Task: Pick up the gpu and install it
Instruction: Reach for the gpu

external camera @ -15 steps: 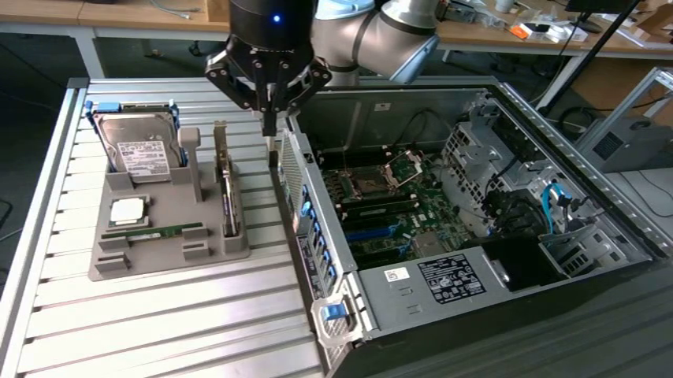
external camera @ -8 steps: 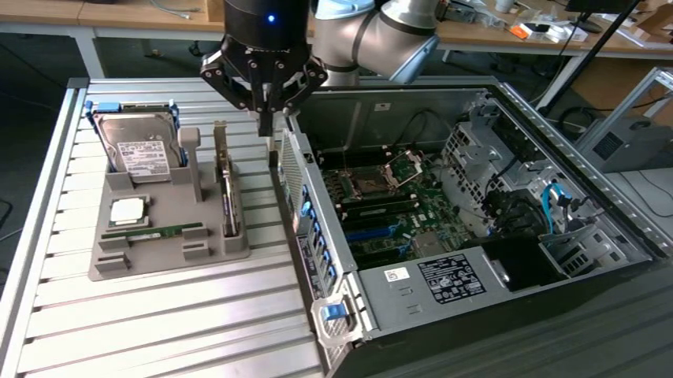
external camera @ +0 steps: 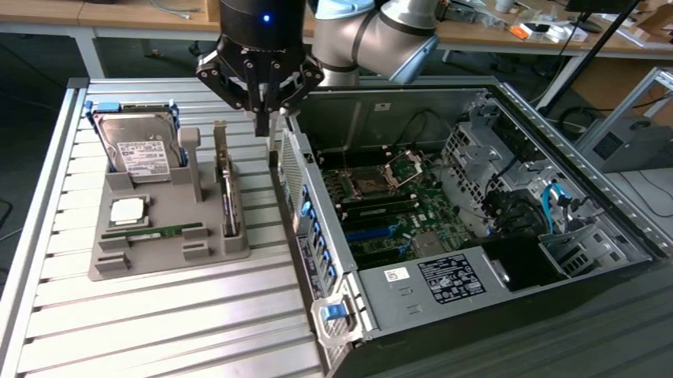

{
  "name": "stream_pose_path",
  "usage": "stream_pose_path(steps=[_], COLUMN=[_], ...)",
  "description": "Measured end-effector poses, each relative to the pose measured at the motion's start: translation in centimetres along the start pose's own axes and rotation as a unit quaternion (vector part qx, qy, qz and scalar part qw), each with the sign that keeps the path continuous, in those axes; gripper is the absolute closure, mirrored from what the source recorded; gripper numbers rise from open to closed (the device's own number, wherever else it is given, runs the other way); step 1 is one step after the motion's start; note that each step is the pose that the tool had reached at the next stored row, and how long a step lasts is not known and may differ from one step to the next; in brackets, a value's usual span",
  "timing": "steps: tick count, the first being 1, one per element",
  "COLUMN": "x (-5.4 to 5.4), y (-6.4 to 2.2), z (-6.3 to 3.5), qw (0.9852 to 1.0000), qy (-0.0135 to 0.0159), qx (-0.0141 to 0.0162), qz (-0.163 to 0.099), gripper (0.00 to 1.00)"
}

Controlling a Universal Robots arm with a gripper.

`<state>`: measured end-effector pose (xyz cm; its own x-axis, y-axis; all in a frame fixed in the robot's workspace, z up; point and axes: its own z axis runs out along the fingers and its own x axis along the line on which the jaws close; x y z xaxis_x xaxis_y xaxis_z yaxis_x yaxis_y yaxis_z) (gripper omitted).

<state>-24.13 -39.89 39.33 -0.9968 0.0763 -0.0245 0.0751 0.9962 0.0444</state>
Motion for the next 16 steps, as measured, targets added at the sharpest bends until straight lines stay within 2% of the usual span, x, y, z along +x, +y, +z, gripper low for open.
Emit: stream_pose_path(steps=[16], x=[0.82], y=[-0.06], z=[-0.02], qw=[1.0000], qy=[0.0000], qx=[0.0000], qz=[0.000], gripper=[0.89])
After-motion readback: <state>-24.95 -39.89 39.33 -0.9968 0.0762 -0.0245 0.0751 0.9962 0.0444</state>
